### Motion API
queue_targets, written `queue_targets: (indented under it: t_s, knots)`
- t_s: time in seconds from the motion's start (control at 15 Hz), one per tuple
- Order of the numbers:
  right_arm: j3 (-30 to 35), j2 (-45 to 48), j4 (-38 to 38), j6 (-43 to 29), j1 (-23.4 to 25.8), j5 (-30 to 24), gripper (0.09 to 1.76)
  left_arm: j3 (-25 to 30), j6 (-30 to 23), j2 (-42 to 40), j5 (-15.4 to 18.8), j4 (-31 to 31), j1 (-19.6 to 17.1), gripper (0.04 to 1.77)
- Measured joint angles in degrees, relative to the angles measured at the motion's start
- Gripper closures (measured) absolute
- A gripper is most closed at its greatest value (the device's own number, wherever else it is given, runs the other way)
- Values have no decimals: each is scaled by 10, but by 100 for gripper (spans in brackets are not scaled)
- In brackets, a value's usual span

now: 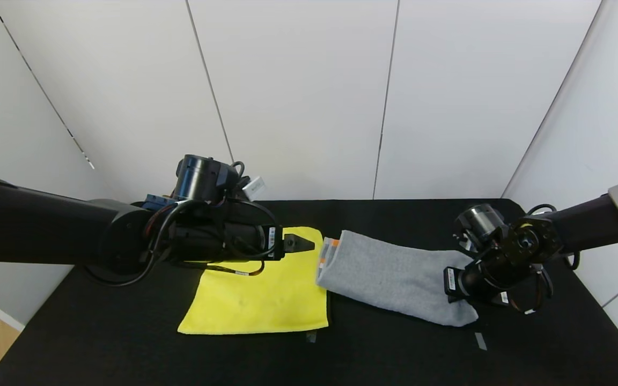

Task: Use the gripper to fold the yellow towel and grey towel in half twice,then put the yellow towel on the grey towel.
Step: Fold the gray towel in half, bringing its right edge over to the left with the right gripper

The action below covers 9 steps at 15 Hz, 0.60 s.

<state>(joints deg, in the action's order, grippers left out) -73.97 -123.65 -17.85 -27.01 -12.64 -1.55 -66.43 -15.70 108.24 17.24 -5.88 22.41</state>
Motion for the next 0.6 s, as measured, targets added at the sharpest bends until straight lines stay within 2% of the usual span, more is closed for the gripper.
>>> queue_targets:
  t_s: [0.6]
  knots:
    - [-3, 27, -2, 1, 40, -1, 171, 1, 0, -4, 0, 0, 0, 9]
